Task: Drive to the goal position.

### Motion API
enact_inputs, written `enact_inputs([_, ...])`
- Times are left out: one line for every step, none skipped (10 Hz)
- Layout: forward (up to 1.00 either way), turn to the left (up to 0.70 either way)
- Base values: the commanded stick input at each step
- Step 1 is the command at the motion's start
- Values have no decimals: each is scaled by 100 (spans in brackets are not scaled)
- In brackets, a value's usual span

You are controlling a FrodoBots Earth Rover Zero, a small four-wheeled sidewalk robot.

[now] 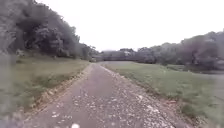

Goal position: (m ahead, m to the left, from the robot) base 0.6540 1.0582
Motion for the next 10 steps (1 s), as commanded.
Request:
enact_inputs([70, -35])
enact_inputs([70, -31])
enact_inputs([70, -28])
enact_inputs([70, -24])
enact_inputs([70, -20])
enact_inputs([70, -17])
enact_inputs([70, -13])
enact_inputs([70, -10])
enact_inputs([70, -6])
enact_inputs([70, -3])
